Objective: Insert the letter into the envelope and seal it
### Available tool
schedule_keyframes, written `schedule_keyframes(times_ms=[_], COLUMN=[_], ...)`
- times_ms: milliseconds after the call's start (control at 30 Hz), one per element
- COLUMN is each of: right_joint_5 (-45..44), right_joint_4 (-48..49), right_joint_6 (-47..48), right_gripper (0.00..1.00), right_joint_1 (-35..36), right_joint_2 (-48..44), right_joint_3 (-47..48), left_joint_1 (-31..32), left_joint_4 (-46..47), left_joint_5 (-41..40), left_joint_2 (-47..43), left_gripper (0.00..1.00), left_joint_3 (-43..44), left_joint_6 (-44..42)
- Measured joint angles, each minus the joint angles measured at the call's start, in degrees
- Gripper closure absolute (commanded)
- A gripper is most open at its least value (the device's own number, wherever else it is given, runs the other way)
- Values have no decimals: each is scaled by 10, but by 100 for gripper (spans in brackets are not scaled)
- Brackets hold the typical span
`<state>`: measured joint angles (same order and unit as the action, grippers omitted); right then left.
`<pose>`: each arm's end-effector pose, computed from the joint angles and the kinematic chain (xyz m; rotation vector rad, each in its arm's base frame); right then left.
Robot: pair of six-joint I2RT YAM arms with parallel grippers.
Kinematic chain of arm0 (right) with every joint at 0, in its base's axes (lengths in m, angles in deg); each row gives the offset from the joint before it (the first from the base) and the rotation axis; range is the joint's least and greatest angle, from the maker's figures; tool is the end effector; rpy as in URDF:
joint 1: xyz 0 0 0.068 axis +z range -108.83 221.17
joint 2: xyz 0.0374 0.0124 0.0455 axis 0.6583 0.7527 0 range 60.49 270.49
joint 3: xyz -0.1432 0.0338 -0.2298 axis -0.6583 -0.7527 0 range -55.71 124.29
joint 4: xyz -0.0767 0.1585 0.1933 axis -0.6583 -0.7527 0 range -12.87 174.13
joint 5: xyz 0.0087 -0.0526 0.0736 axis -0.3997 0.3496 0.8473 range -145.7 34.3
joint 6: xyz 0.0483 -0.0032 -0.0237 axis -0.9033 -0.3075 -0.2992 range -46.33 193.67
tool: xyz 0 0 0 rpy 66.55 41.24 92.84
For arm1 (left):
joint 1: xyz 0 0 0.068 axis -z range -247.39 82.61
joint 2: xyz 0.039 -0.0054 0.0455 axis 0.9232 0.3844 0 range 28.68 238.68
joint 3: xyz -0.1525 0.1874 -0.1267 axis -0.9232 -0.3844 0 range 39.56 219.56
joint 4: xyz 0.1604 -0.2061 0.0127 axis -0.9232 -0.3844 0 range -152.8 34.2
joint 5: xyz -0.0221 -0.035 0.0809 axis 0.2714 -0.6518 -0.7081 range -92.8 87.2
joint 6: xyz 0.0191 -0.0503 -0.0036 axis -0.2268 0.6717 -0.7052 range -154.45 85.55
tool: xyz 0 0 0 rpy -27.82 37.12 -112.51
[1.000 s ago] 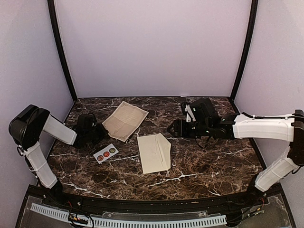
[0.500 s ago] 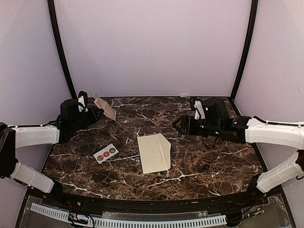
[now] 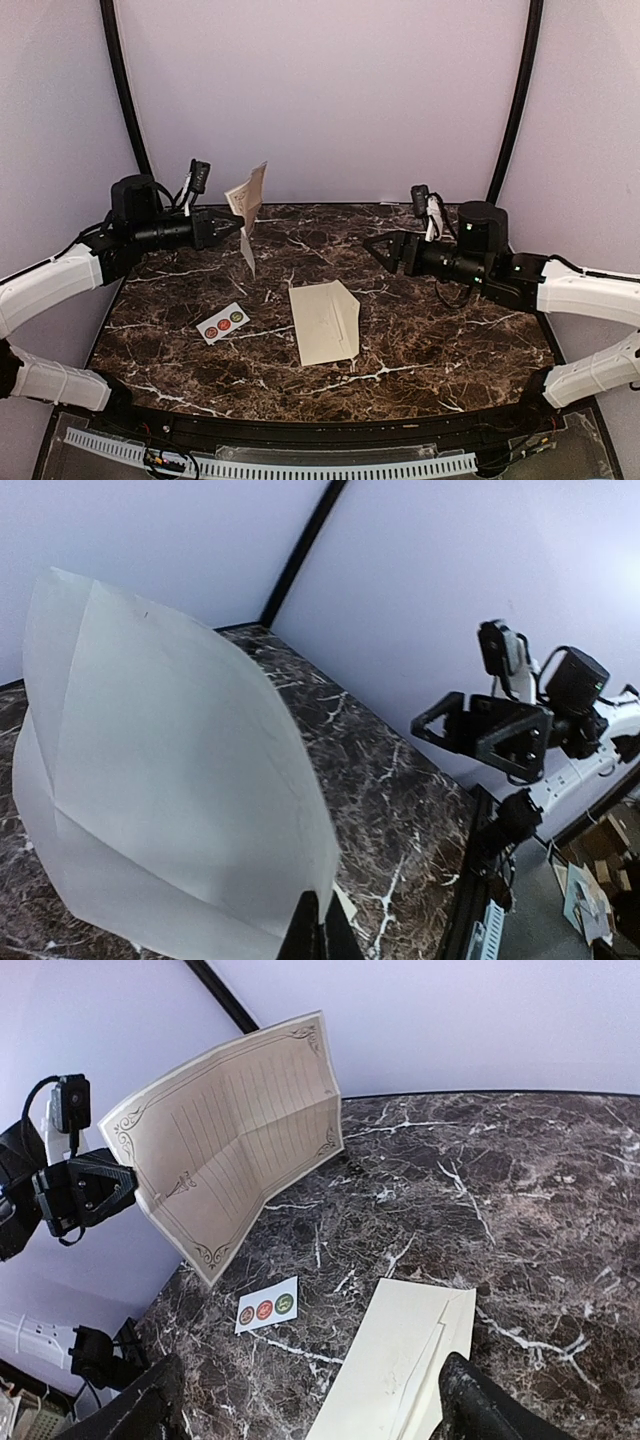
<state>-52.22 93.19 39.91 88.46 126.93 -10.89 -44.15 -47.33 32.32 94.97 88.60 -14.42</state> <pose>0.1823 0.2008 0.2973 -0.2725 1.9007 1.0445 0.2378 -0.1242 0.3241 0.5256 1.7422 -1.0718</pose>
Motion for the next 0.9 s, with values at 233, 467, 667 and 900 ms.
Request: schedule_keyframes(times_ms=[233, 467, 667, 900], right_joint_5=[51, 82, 115, 177], right_joint_4=[47, 65, 75, 71], right_joint_6=[8, 21, 33, 66], right_gripper=[5, 1, 1, 2], right_joint_1=[-19, -52, -76, -86], right_joint_2=[-27, -82, -101, -76], right_joint_3=[-35, -69, -83, -72], left_joint_1=[103, 130, 130, 130], left_joint_4=[-72, -89, -94, -94], left_joint_5=[63, 117, 147, 204], left_joint_2=[-1, -20, -42, -48], left_gripper=[100, 100, 100, 100], left_joint_3=[64, 72, 72, 72], left_joint_6=[-38, -33, -21, 1])
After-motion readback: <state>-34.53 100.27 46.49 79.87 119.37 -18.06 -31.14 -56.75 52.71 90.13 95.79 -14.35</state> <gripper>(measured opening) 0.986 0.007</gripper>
